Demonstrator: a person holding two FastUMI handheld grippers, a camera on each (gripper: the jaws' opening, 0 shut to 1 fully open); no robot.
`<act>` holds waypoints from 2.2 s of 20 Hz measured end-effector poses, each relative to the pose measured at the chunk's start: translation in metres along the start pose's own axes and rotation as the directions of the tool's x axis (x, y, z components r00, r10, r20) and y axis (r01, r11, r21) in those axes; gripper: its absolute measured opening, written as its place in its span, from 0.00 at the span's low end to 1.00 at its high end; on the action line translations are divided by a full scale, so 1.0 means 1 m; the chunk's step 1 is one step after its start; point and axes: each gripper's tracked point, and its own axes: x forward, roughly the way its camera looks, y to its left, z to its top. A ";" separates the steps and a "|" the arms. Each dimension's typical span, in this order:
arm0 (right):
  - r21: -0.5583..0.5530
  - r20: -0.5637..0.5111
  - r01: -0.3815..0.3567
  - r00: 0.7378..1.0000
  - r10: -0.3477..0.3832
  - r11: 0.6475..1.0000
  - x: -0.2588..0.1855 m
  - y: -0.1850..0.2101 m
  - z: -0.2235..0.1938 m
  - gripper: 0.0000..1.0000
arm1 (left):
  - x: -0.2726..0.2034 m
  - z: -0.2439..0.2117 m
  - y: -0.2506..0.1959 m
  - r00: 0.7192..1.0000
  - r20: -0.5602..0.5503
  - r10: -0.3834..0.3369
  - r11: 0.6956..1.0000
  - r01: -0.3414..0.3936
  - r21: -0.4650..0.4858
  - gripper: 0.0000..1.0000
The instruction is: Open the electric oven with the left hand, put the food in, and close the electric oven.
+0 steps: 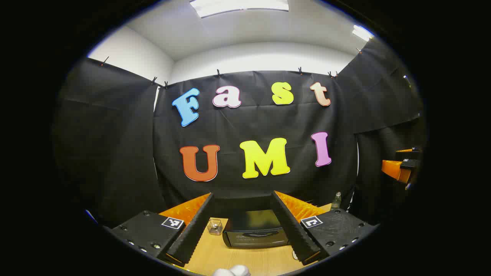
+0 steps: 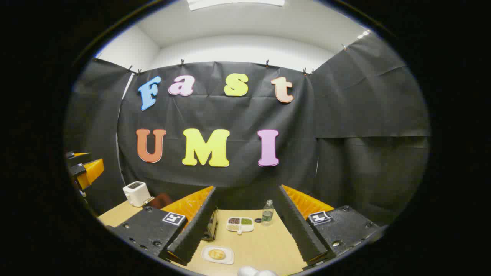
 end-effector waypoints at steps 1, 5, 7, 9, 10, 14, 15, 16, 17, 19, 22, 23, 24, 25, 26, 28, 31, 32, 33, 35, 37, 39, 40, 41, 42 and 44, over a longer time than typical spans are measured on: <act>-0.003 0.001 -0.003 1.000 0.003 1.000 0.000 0.000 -0.001 1.00 | 0.000 -0.001 0.001 1.000 0.000 0.004 1.000 -0.004 0.000 0.95; -0.005 0.010 0.000 1.000 0.000 1.000 0.003 0.000 -0.002 1.00 | 0.004 -0.002 0.003 1.000 0.001 0.015 1.000 -0.015 0.006 0.88; -0.004 0.006 0.000 1.000 0.000 1.000 0.006 0.000 -0.003 1.00 | 0.006 -0.005 0.003 1.000 -0.001 0.019 1.000 -0.019 0.007 0.88; -0.003 0.002 -0.002 1.000 0.002 1.000 0.008 0.001 -0.004 1.00 | 0.007 -0.005 0.001 1.000 -0.001 0.017 1.000 -0.017 0.006 0.88; -0.005 0.002 -0.002 1.000 0.002 1.000 0.008 0.001 -0.004 1.00 | 0.008 -0.005 0.001 1.000 0.001 0.016 1.000 -0.016 0.006 0.88; -0.012 0.002 0.001 1.000 0.000 1.000 0.009 0.001 -0.004 1.00 | 0.017 -0.017 -0.002 1.000 -0.002 0.018 1.000 -0.018 0.008 0.95; -0.016 0.003 0.004 1.000 -0.004 1.000 0.008 -0.001 -0.004 1.00 | 0.020 -0.023 -0.004 1.000 -0.007 0.016 1.000 -0.015 0.004 0.95; -0.021 0.003 0.006 1.000 -0.006 1.000 0.007 -0.002 -0.003 1.00 | 0.024 -0.030 -0.007 1.000 -0.016 0.014 1.000 -0.014 -0.002 0.95; -0.024 0.004 0.009 1.000 -0.009 1.000 0.006 -0.004 -0.003 1.00 | 0.030 -0.039 -0.011 1.000 -0.017 0.008 1.000 -0.008 -0.011 0.95; -0.032 0.000 0.015 1.000 -0.015 0.999 0.005 -0.007 -0.003 1.00 | 0.046 -0.064 -0.017 0.999 -0.042 0.007 1.000 -0.007 -0.012 0.95; -0.040 -0.004 0.025 1.000 -0.025 0.999 0.001 -0.012 -0.002 1.00 | 0.068 -0.118 -0.040 0.996 -0.091 -0.022 0.999 0.017 -0.047 0.92; -0.050 -0.006 0.032 0.999 -0.033 0.998 0.001 -0.016 -0.003 1.00 | 0.074 -0.133 -0.044 0.996 -0.089 -0.026 0.999 0.022 -0.045 0.95; -0.058 -0.005 0.040 0.999 -0.041 0.998 0.001 -0.019 -0.002 1.00 | 0.080 -0.147 -0.052 0.994 -0.107 -0.039 0.998 0.034 -0.048 0.91; -0.062 -0.007 0.049 0.999 -0.050 0.997 -0.001 -0.022 -0.002 1.00 | 0.086 -0.161 -0.060 0.992 -0.113 -0.054 0.998 0.049 -0.048 0.95; -0.064 -0.015 0.054 0.998 -0.055 0.996 -0.002 -0.025 -0.004 1.00 | 0.092 -0.177 -0.068 0.990 -0.124 -0.070 0.996 0.063 -0.055 0.95; -0.069 -0.025 0.073 0.997 -0.075 0.995 -0.003 -0.030 -0.006 1.00 | 0.110 -0.200 -0.077 0.987 -0.137 -0.084 0.995 0.076 -0.063 0.98; -0.090 -0.041 0.102 0.993 -0.106 0.991 -0.004 -0.040 -0.012 1.00 | 0.136 -0.237 -0.081 0.980 -0.186 -0.076 0.994 0.060 -0.093 0.95; -0.096 -0.047 0.112 0.992 -0.117 0.989 -0.004 -0.043 -0.013 1.00 | 0.142 -0.250 -0.080 0.973 -0.220 -0.073 0.994 0.052 -0.101 0.95; -0.100 -0.053 0.116 0.991 -0.122 0.988 -0.004 -0.045 -0.016 1.00 | 0.148 -0.260 -0.079 0.967 -0.244 -0.069 0.994 0.046 -0.100 0.95; -0.103 -0.061 0.122 0.990 -0.129 0.987 -0.001 -0.046 -0.017 1.00 | 0.157 -0.277 -0.077 0.959 -0.275 -0.067 0.995 0.042 -0.095 0.95; -0.103 -0.063 0.127 0.989 -0.133 0.987 0.002 -0.046 -0.018 1.00 | 0.164 -0.287 -0.076 0.957 -0.283 -0.060 0.996 0.040 -0.076 0.92; -0.101 -0.074 0.128 0.988 -0.136 0.987 0.005 -0.047 -0.023 1.00 | 0.167 -0.301 -0.078 0.948 -0.312 -0.064 0.996 0.041 -0.081 0.96; -0.096 -0.079 0.124 0.988 -0.132 0.988 0.007 -0.046 -0.025 1.00 | 0.168 -0.304 -0.078 0.947 -0.313 -0.066 0.995 0.039 -0.091 0.96; -0.095 -0.087 0.124 0.987 -0.132 0.988 0.008 -0.045 -0.028 1.00 | 0.169 -0.306 -0.079 0.945 -0.323 -0.061 0.995 0.034 -0.089 0.88; -0.098 -0.091 0.121 0.987 -0.130 0.988 0.009 -0.045 -0.028 1.00 | 0.171 -0.306 -0.078 0.947 -0.314 -0.063 0.996 0.039 -0.083 0.89; -0.099 -0.096 0.121 0.987 -0.131 0.988 0.011 -0.045 -0.030 1.00 | 0.172 -0.312 -0.077 0.942 -0.331 -0.057 0.996 0.030 -0.085 0.97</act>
